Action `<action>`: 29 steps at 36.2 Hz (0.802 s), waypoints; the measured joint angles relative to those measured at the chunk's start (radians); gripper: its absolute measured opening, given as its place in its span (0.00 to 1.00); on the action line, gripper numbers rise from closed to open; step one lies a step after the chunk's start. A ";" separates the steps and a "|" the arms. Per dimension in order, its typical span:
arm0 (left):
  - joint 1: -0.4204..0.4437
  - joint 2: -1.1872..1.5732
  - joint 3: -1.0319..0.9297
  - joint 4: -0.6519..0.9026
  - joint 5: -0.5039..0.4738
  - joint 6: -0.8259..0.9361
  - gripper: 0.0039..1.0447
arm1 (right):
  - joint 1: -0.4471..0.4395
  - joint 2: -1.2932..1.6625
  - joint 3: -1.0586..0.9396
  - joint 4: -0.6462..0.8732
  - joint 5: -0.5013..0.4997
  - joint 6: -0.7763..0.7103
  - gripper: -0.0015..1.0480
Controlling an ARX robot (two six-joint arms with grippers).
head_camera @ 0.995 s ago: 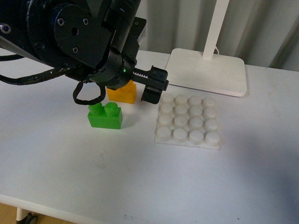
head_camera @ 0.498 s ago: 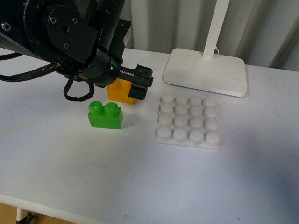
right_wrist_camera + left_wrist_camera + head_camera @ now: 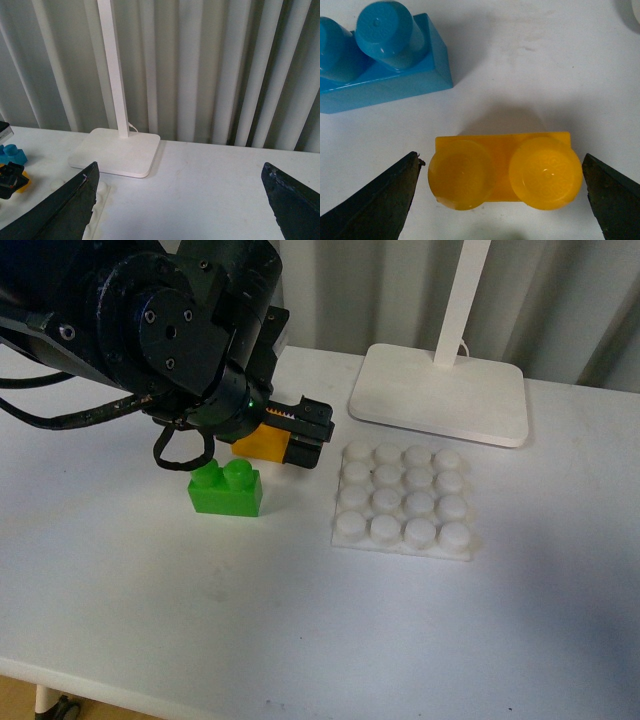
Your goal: Insert yellow block into base center
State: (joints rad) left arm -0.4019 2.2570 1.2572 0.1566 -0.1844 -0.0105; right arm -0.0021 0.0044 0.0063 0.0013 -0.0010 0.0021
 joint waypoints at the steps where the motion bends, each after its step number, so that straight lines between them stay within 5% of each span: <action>1: 0.000 0.002 0.001 0.000 0.000 -0.001 0.94 | 0.000 0.000 0.000 0.000 0.000 0.000 0.91; 13: -0.005 0.000 0.005 -0.003 -0.008 -0.026 0.64 | 0.000 0.000 0.000 0.000 0.000 0.000 0.91; 29: -0.091 -0.179 -0.026 -0.080 -0.078 -0.140 0.63 | 0.000 0.000 0.000 0.000 0.000 0.000 0.91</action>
State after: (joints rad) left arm -0.4931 2.0777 1.2316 0.0769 -0.2626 -0.1509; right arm -0.0021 0.0044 0.0063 0.0013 -0.0010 0.0021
